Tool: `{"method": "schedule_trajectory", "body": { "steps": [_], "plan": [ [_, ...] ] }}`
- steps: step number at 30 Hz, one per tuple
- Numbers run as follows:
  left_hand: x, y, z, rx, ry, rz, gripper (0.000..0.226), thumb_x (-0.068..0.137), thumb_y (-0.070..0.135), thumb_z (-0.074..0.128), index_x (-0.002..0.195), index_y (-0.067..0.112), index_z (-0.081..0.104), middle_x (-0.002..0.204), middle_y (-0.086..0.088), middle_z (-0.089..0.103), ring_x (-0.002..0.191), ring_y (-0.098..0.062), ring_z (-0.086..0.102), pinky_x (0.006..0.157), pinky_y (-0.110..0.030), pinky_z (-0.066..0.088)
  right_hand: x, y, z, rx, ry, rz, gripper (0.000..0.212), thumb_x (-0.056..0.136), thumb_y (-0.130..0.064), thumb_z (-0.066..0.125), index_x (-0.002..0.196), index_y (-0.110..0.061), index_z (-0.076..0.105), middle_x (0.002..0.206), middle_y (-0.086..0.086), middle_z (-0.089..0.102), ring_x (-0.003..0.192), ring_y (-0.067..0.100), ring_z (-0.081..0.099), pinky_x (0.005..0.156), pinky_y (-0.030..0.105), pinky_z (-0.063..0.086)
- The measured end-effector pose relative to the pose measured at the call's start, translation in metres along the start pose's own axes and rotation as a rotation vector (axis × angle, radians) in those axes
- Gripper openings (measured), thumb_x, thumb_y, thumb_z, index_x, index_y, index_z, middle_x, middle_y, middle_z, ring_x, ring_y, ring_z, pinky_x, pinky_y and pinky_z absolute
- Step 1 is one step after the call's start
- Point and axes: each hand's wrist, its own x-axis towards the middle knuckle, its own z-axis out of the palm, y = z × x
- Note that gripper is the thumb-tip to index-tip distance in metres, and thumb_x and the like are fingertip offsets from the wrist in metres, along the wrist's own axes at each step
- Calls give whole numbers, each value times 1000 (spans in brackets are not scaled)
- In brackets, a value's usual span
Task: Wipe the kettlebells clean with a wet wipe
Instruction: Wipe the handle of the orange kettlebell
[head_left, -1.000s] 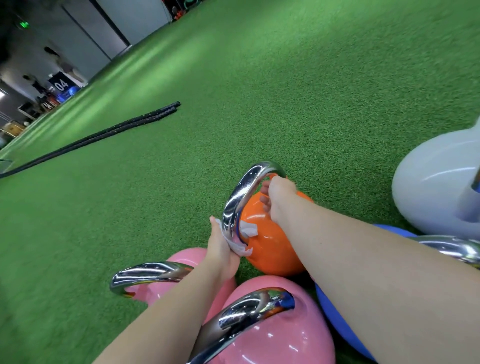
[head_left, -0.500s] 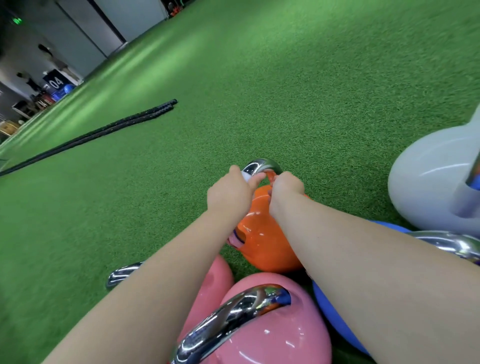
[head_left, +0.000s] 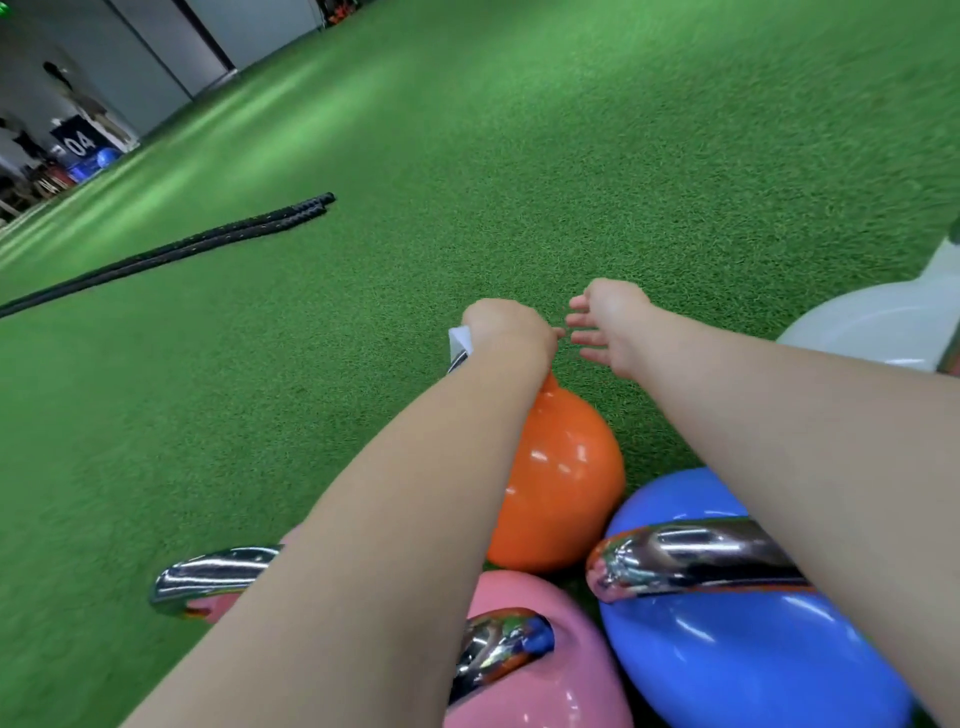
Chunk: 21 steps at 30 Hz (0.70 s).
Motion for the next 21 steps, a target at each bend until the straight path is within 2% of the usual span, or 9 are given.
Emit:
{"method": "schedule_trajectory", "body": {
  "steps": [5,9,11,13,15,16,17,19,21],
  "plan": [
    [14,12,1,54,-102,76,43,91,33,47,133,36,44,126,5,55,114,-23,54,85,-35,46,13,11,-14,39,70,-4,36,99,-22,27,121,-8,51,120,9,56,106,27,53,88,37,40],
    [21,14,0,-163,-176,35,62,89,50,45,142,23,28,136,-4,47,109,-34,57,55,-34,44,15,15,-17,-26,-12,-58,32,100,-24,27,113,-11,53,108,6,57,97,22,54,88,37,41],
    [18,10,-4,-416,-181,-34,77,89,48,51,147,14,13,130,-13,49,111,-37,56,70,-42,50,15,13,-13,-58,-29,-123,26,98,-20,32,103,-13,56,105,5,60,95,20,55,93,38,44],
    [12,3,-12,-761,-179,-42,70,96,35,44,146,3,6,122,-24,46,125,-38,43,97,-45,42,12,6,-3,-63,-69,-187,25,95,-18,39,105,-12,60,104,5,61,97,20,55,99,42,44],
    [8,-13,-20,-1080,-166,-78,55,101,29,28,145,0,16,134,-28,39,136,-34,29,109,-41,28,13,0,9,-107,-116,-242,31,96,-26,39,113,-12,61,115,6,62,103,23,58,101,46,41],
    [4,-21,-21,-1207,-139,-82,49,101,28,26,143,3,27,141,-25,36,134,-33,33,110,-40,29,13,-2,15,-137,-146,-259,31,98,-30,37,105,-13,62,115,6,62,106,26,58,101,46,41],
    [-2,-29,-19,-1310,-120,-98,44,101,25,26,138,4,37,137,-24,43,125,-31,46,104,-40,39,12,-3,19,-177,-184,-266,33,99,-31,34,95,-14,62,113,6,61,108,28,58,101,46,41],
    [-20,-42,-12,-1531,-156,-117,36,101,16,24,125,1,47,94,-21,67,73,-18,68,64,-26,56,12,-5,25,-336,-252,-310,40,102,-31,28,89,-12,61,112,8,61,108,27,56,101,42,41],
    [-37,-47,0,-1562,-218,-94,29,101,9,26,104,-2,53,45,-6,60,36,-7,55,35,-15,43,11,-3,30,-561,-285,-374,45,103,-27,25,104,-4,63,119,14,60,100,21,52,89,23,42]
  ]
}}
